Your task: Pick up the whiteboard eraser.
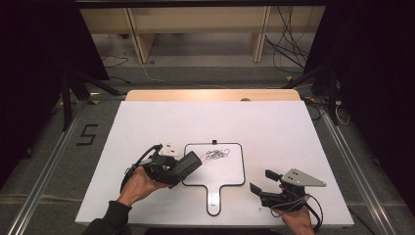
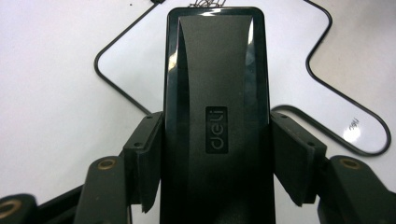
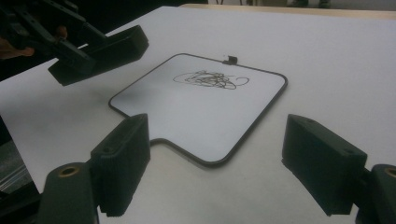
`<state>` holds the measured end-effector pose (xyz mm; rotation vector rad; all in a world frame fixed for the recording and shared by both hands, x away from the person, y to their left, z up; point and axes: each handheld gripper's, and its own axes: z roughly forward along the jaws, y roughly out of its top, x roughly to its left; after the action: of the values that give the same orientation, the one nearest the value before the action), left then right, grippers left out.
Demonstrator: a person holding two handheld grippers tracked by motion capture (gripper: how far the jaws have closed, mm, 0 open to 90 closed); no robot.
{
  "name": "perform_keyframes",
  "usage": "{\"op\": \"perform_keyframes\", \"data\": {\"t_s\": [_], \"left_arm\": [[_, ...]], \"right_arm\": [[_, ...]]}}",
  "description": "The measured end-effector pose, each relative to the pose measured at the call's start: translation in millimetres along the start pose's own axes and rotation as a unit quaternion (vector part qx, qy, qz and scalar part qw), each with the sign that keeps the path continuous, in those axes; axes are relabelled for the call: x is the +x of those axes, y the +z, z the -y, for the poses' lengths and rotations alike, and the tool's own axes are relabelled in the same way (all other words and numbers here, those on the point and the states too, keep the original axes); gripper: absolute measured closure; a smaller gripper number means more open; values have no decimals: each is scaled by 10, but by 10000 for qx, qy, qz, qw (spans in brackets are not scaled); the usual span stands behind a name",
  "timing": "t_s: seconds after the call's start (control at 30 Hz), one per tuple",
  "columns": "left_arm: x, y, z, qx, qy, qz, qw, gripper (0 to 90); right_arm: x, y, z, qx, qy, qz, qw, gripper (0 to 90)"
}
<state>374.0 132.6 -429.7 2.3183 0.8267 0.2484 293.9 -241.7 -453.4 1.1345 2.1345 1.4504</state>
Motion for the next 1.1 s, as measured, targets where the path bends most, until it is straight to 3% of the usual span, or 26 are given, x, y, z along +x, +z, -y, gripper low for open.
{"op": "perform_keyframes", "data": {"t_s": [0.63,1.1], "left_arm": [[93,300,-233,-49,-253,-5,9997,402],[141,380,-332,-27,-345,-37,9994,403]], "right_arm": [[-8,-2,3,-5,12,0,10000,242],[-25,1,10,-12,26,1,10000,242]]}}
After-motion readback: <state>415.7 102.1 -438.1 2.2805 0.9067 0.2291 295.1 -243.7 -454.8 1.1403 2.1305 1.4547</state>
